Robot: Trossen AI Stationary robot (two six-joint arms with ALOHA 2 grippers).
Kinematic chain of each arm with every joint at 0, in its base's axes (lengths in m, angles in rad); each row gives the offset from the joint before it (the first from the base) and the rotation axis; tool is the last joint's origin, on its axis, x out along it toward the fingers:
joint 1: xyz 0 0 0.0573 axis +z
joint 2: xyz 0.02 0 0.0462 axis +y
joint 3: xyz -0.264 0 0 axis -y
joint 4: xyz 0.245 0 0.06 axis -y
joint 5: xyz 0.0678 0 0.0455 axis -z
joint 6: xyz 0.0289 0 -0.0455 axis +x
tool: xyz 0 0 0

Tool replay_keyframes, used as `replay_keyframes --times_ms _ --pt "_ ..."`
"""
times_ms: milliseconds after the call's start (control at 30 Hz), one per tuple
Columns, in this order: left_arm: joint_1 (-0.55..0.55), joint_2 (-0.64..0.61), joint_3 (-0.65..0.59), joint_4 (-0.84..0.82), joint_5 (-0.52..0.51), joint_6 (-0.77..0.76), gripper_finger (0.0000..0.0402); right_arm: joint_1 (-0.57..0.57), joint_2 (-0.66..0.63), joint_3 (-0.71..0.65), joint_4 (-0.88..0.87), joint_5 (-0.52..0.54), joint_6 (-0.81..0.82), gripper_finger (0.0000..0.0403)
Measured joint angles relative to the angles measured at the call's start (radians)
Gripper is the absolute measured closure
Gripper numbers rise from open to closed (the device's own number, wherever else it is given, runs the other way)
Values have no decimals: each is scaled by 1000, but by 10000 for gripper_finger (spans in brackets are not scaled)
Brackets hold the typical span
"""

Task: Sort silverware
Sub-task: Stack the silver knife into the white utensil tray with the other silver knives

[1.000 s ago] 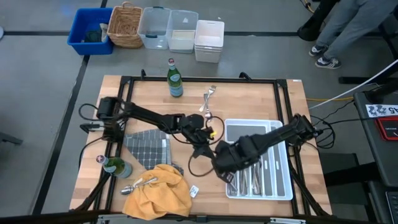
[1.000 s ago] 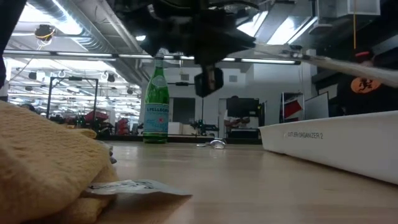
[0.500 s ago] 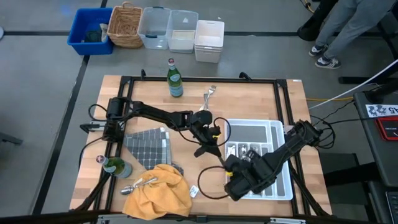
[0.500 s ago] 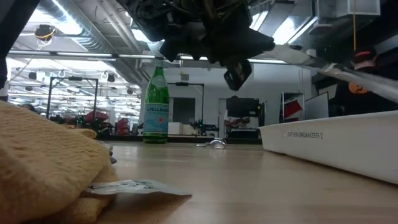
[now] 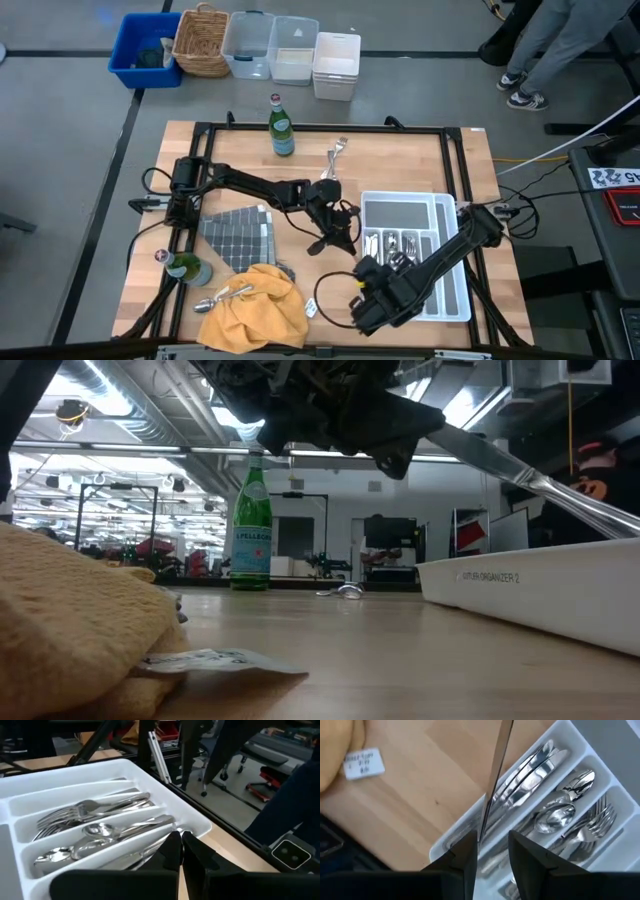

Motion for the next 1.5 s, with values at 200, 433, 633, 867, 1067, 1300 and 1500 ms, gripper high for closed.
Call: replay_keyframes --times_ms 200,433,633,867,1067,1300,1500 --pt "-13 0 0 0 -2 7 401 -13 20 0 0 81 57 292" --pt "-39 0 0 -1 -5 7 401 -74 20 0 0 100 24 292" --pt "-49 0 0 -2 -5 7 401 -129 12 0 -1 -38 -48 292" --pt "-50 1 0 0 -5 -13 401 -129 12 0 37 -106 -80 292" --pt "-51 1 0 2 -5 -13 401 -117 13 0 82 -51 -83 292" --pt "-65 1 0 3 -5 -13 401 -117 15 0 68 -3 -83 292" --pt "-67 1 -1 4 -5 -11 401 -117 15 0 117 16 -83 292"
